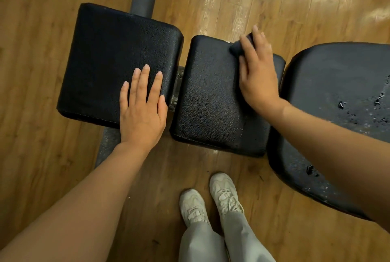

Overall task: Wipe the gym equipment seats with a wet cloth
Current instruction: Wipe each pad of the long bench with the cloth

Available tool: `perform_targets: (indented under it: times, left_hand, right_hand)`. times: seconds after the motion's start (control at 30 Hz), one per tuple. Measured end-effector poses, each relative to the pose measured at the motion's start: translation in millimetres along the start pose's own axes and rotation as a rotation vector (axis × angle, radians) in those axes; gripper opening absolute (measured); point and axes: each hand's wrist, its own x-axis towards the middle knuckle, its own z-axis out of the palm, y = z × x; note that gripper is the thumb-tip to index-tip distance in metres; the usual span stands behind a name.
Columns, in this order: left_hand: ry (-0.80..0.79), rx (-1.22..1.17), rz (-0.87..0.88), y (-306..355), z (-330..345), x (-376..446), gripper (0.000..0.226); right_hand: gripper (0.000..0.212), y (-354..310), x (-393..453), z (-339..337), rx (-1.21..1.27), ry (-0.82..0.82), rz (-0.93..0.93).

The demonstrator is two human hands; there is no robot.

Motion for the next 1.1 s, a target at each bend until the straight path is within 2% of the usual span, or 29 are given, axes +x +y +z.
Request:
perform_targets:
  times: [0.1, 0.27, 0.43, 0.5, 0.67, 0.77, 0.9, 1.1]
  left_hand:
    - [-0.018, 0.009, -0.001, 0, -1, 0, 0.054]
    - [-0.03, 0.004, 0.0, 2, -6, 0, 0.055]
    - [-0.064, 0.007, -0.02, 6, -10, -1, 0.057]
    - [-0.076, 0.009, -0.052, 13, -10, -2, 0.06]
    - [-0.117, -0.003, -0.156, 41, -7, -8, 0.073]
    - [-0.111, -0.017, -0.172, 57, -4, -13, 0.075]
    - [-0.096, 0.008, -0.144, 70, 1, -19, 0.067]
    - [-0.11, 0.045, -0.073, 64, 2, -22, 0.065]
  right_hand:
    - [0.045, -10, -46, 1, 0.009, -0.067, -0.136]
    - [0.045, -12, -125, -11, -0.049, -0.285, -0.473]
    - [0.044, 10, -106, -27, -0.069, -0.419, -0.708]
    - [0.042, 23, -79, -29, -0.07, -0.352, -0.61]
    - [0.044, 36, -15, -24, -0.032, -0.067, -0.109]
    - [0.045, 26, -15, -18, -0.002, 0.036, 0.03]
    - [0.046, 15, -56, -17, 0.018, 0.017, -0.022]
    - [0.042, 12, -144, -28, -0.015, -0.215, -0.379]
